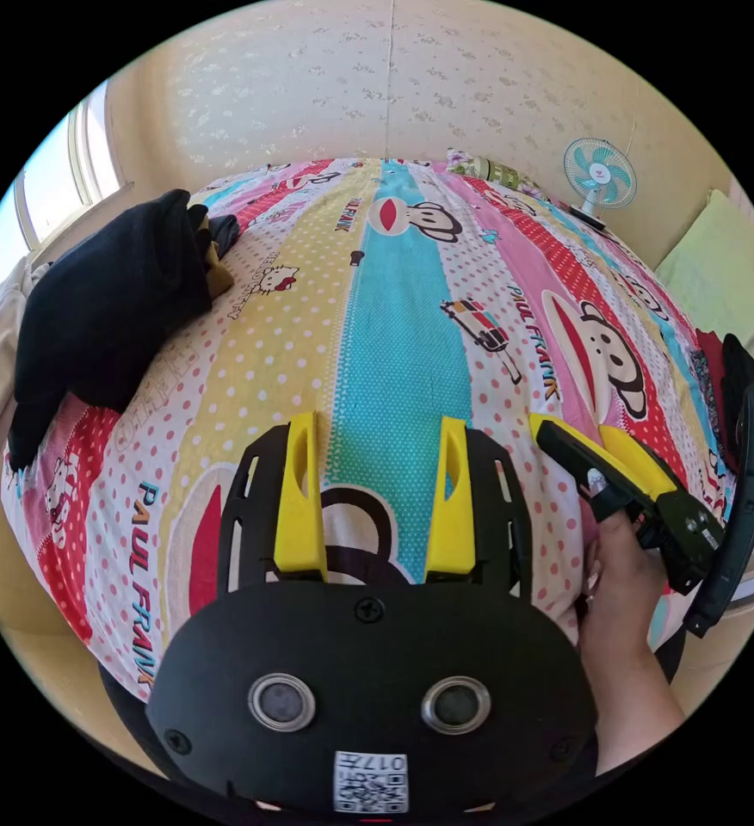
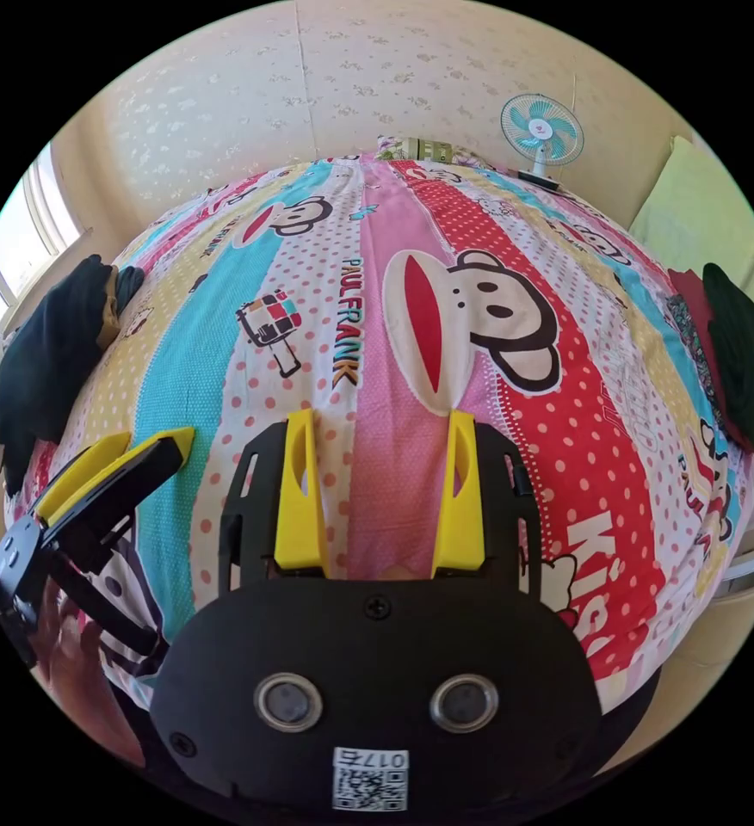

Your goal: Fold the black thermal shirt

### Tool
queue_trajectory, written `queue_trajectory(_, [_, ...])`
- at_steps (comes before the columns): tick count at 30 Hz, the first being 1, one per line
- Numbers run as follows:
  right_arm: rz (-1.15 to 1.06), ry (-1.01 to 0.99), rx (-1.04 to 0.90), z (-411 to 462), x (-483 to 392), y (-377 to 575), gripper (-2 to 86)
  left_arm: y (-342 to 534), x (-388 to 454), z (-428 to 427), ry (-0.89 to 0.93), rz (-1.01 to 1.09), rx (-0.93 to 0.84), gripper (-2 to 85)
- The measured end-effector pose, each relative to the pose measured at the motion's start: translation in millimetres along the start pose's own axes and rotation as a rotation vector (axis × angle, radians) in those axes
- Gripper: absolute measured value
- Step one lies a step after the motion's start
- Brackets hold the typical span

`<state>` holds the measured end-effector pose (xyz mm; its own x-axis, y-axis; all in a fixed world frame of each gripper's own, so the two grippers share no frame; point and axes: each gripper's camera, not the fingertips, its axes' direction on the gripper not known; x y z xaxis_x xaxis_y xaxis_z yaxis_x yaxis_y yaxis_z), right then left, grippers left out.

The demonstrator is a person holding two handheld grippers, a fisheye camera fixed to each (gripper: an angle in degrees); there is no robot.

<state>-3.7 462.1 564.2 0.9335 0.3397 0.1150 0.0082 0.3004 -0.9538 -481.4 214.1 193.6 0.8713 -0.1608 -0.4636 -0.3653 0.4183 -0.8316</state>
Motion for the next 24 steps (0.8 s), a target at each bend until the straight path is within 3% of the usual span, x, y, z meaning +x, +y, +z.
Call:
queue_trajectory(18, [0.004, -0.007, 0.012, 33, -2, 15, 20.2, -20, -5, -12, -0.013, 0.029, -0.049, 18.0])
queue_trajectory(24, [0.003, -0.005, 0.013, 42, -4, 23, 20.2, -8, -56, -50, 0.042, 0.165, -0.043, 3.7])
